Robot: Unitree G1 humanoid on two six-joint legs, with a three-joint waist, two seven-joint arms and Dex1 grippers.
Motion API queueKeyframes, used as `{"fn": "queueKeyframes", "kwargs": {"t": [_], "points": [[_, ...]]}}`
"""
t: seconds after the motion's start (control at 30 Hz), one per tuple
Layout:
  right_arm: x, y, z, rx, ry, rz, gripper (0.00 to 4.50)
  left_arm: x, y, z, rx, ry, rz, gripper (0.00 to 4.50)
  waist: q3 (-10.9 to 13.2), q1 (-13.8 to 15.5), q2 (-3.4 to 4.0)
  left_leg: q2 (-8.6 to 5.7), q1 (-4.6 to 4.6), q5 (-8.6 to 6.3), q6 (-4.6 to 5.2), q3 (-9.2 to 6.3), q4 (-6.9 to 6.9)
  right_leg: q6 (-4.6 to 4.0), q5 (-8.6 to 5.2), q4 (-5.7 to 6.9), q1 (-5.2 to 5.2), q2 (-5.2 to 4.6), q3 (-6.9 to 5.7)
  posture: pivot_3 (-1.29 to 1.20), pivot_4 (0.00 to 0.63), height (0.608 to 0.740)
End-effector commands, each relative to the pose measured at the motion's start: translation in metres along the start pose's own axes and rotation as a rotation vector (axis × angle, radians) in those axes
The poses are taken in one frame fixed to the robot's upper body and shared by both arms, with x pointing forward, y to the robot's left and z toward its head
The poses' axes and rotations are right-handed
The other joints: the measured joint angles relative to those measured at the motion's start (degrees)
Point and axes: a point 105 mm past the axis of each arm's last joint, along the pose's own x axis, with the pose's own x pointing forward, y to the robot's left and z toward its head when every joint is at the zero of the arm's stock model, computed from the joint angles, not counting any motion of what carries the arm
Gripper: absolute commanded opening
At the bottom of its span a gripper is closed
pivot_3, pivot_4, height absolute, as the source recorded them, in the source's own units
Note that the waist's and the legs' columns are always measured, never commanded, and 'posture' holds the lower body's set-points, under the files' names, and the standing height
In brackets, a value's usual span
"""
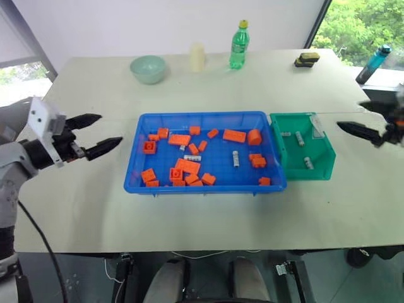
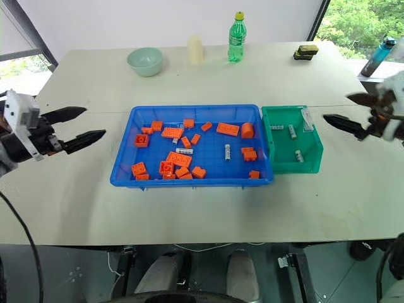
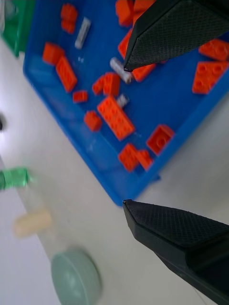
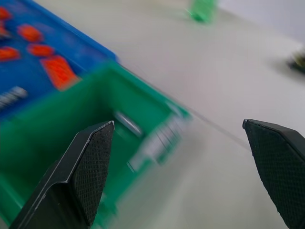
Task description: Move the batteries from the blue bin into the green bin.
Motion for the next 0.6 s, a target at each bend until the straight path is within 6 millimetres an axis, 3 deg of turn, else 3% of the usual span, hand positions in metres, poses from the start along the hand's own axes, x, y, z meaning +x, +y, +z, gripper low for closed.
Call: {"fn": "queueKeyframes", "kwargs": {"t": [0.03, 0.2, 0.3, 0.47, 0.6], "points": [[0.039, 0.033, 0.033, -0.046, -0.058, 0.15, 4.44, 0.004, -0.021, 0.008, 0.029, 0.017, -0.117, 4.5, 0.0, -0.09, 0.0, 0.01, 0.0, 0.0, 0.0, 0.0, -0.01, 0.0, 0.0, 0.0, -0.01, 0.0, 0.0, 0.0, 0.15, 0.727], [0.102, 0.105, 0.061, -0.088, -0.085, 0.384, 4.44, 0.005, -0.026, 0.012, 0.019, 0.015, -0.154, 4.5, 0.01, -0.01, 0.01, 0.01, -0.08, 0.01, -0.01, 0.0, -0.04, 0.0, 0.0, 0.06, -0.2, 0.0, 0.01, 0.0, 0.15, 0.727], [0.13, 0.139, 0.066, -0.073, -0.082, 0.469, 4.44, 0.005, -0.026, 0.011, 0.011, 0.013, -0.149, 4.5, 0.01, 0.18, 0.0, -0.03, -0.21, 0.01, -0.01, -0.06, 0.0, 0.0, 0.0, 0.1, -0.31, -0.03, 0.01, 0.0, 0.15, 0.727], [0.174, 0.176, 0.067, -0.011, -0.079, 0.524, 4.44, 0.004, -0.027, 0.004, -0.052, 0.005, -0.127, 4.5, 0.0, 0.0, -0.03, -0.11, -0.36, 0.01, -0.01, -0.28, 0.15, -0.01, 0.01, 0.15, -0.35, -0.02, -0.05, 0.0, 0.15, 0.727], [0.208, 0.189, 0.059, 0.049, -0.062, 0.483, 4.44, 0.006, -0.028, -0.003, -0.06, 0.007, -0.093, 4.5, 0.0, -0.28, -0.03, -0.1, -0.37, 0.02, -0.04, -0.3, 0.15, -0.01, 0.01, 0.24, -0.42, 0.0, -0.05, 0.0, 0.15, 0.727]]}}
